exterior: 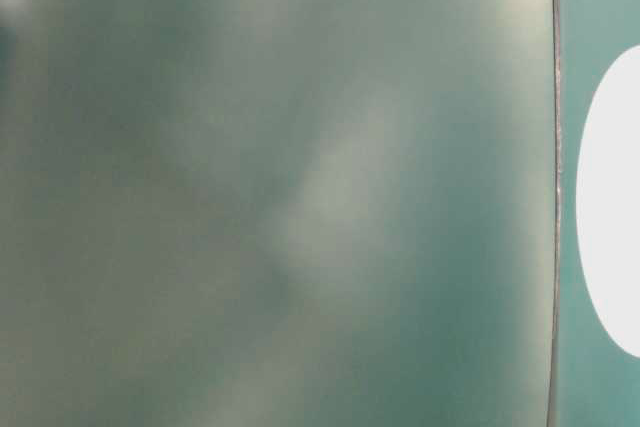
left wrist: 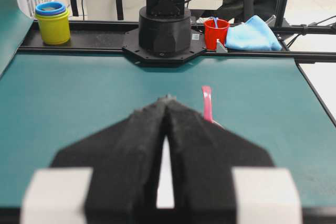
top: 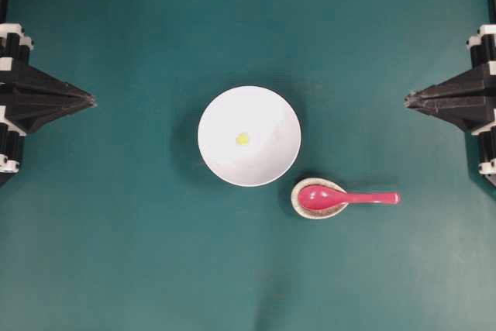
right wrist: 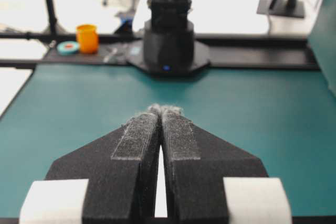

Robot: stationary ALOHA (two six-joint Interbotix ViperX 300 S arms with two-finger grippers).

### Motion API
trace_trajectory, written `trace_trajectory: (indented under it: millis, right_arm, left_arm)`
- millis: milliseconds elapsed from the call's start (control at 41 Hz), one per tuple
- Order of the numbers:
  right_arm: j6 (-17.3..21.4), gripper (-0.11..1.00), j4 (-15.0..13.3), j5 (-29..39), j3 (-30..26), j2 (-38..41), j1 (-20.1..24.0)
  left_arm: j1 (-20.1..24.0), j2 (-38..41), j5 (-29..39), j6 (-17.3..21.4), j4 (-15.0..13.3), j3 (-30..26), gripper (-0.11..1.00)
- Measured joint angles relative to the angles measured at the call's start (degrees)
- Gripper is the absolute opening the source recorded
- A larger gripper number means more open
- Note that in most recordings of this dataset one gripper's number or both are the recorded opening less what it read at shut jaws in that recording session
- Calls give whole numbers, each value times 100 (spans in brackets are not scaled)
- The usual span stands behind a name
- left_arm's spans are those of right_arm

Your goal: Scoop the yellow hexagonal prism block from the bowl with a spoon using the right arm.

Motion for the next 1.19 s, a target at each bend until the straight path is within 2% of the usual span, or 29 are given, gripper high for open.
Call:
trace_trajectory:
  millis: [487,585,853,999,1194]
  right_arm:
    - [-26,2,0,193,-53,272,-9]
    - [-35,10,-9,193,-53,272,-9]
    - [-26,48,-9,193,-53,281,0]
    - [26,55,-9,193,-53,387,-9]
    - [229,56,123,202,-53,580,-9]
  left_arm:
    - [9,-9,158,9,26,-9,1]
    - [9,0,149,9,26,-9,1]
    - [9,0,193,9,35,-9,1]
    - [9,-9,211,9,35,-9,1]
    - [9,-9,255,0,26,-9,1]
